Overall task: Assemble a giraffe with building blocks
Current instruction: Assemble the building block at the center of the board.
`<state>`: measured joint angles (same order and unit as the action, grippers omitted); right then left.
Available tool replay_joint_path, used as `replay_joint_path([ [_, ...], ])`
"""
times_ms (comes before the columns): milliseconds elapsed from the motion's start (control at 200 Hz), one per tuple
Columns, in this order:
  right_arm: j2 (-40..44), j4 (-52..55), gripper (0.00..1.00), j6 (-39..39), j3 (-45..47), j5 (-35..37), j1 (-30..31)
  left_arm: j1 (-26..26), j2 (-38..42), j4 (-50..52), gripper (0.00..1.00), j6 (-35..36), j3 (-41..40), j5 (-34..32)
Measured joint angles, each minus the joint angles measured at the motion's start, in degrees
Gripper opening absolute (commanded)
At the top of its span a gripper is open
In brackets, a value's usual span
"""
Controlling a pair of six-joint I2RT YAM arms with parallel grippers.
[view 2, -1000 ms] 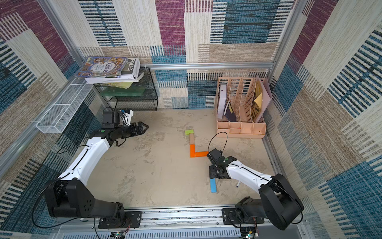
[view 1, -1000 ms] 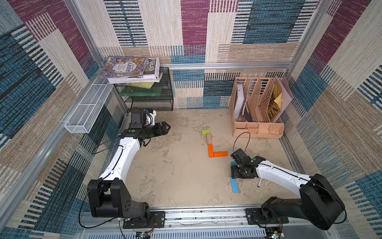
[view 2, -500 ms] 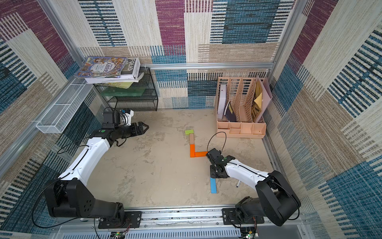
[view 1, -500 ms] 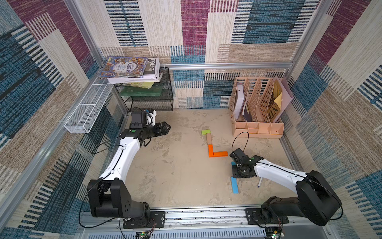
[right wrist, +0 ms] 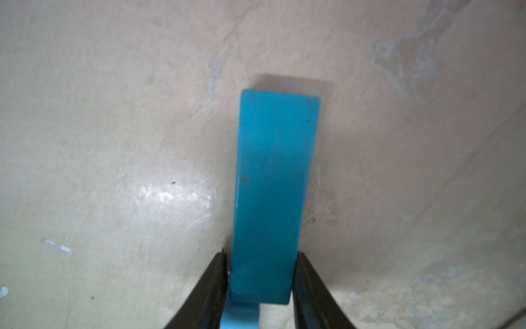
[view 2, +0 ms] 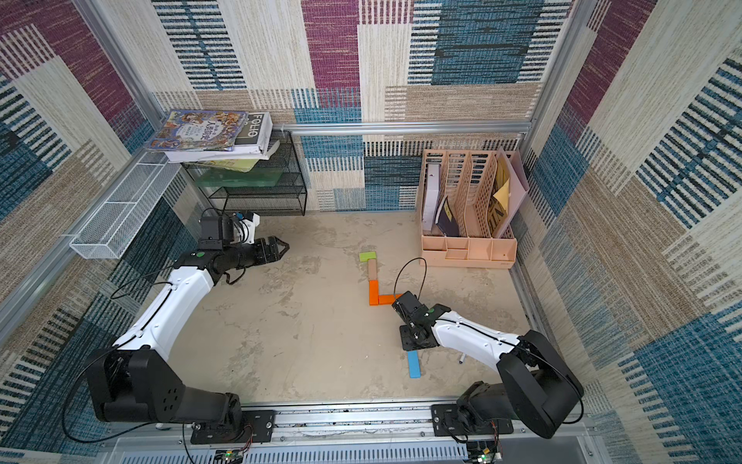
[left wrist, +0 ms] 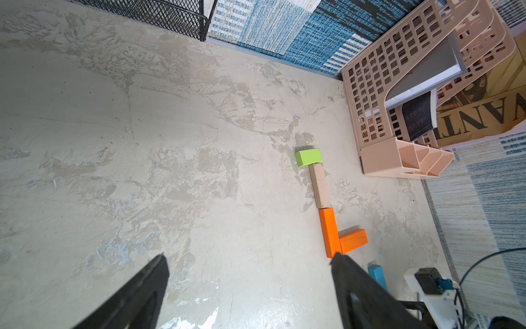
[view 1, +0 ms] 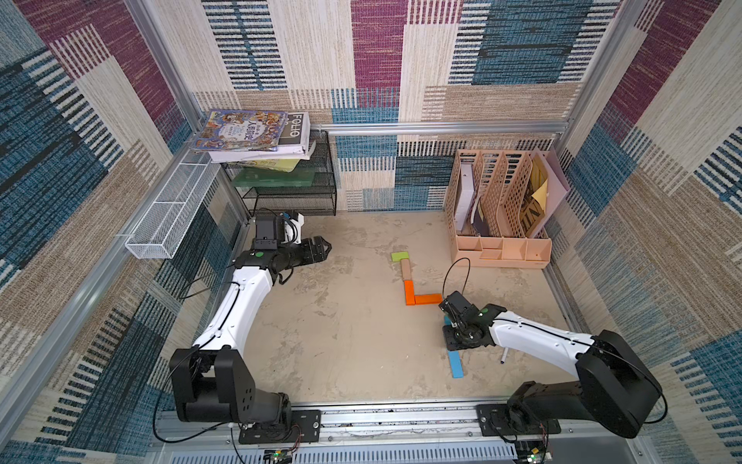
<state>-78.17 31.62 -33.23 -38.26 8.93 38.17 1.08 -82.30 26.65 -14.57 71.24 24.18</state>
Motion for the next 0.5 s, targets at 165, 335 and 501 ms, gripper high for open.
replay_joint_path([
  [165,-2.73,-0.02,0.41,1.6,-2.01,-0.02,-0.5,0.0,0.09,0.0,0.93,0.0,0.0,0.0],
  [335,-4.79,0.0,0.36,3.23,-3.58,0.04,-1.46,0.0,0.09,0.0,0.93,0.0,0.0,0.0],
  [501,-6.19,0.11,0.35,4.68,-4.9,0.42,-2.01,0.0,0.09,0.0,0.93,0.0,0.0,0.0],
])
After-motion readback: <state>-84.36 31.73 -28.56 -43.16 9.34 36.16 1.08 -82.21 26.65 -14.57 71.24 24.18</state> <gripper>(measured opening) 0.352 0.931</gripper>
